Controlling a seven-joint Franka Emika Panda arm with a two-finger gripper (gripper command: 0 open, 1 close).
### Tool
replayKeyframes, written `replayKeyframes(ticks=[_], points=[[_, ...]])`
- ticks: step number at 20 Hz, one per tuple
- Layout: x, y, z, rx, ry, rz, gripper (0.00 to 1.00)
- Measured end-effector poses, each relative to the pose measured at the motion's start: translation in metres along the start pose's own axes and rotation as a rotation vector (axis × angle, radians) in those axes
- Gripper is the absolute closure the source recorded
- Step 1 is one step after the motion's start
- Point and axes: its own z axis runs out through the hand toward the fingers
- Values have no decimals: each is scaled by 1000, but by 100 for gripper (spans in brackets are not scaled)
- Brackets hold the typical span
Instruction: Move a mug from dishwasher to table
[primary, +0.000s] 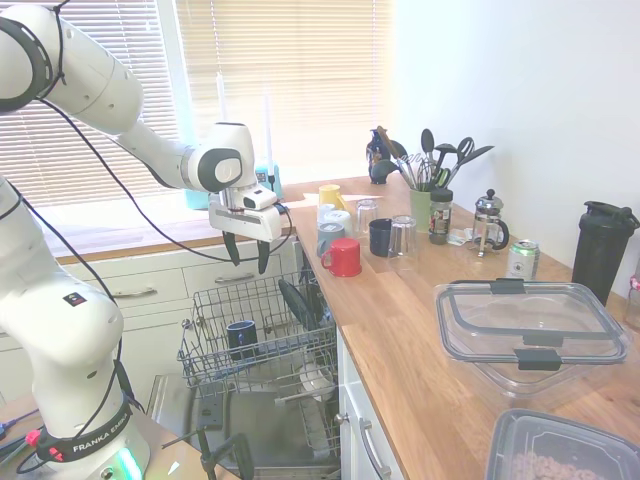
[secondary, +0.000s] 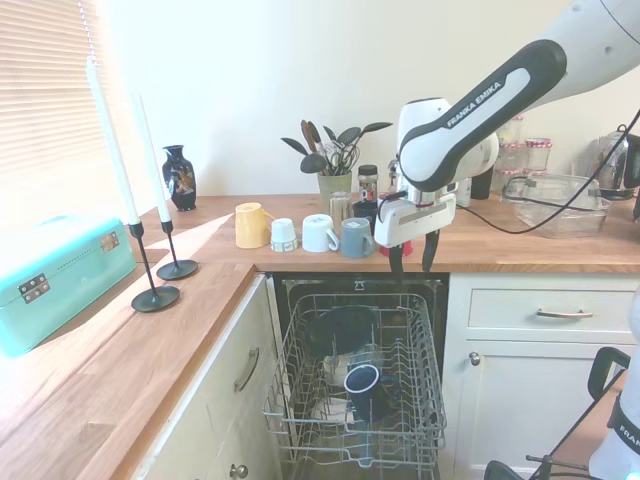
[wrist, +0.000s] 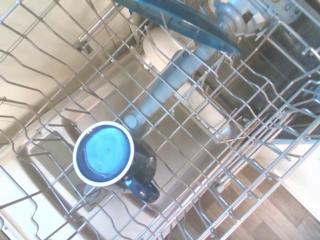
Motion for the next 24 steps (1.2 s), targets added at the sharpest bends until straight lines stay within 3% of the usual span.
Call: replayKeyframes(ticks=[3, 7, 15, 24], points=[[-3, 0, 4, -7, -2, -7, 0], [-39, -6, 34, -46, 7, -88, 0], [-89, -28, 108, -215, 48, -295, 0], [-102, -67, 171, -296, -6, -448, 0]])
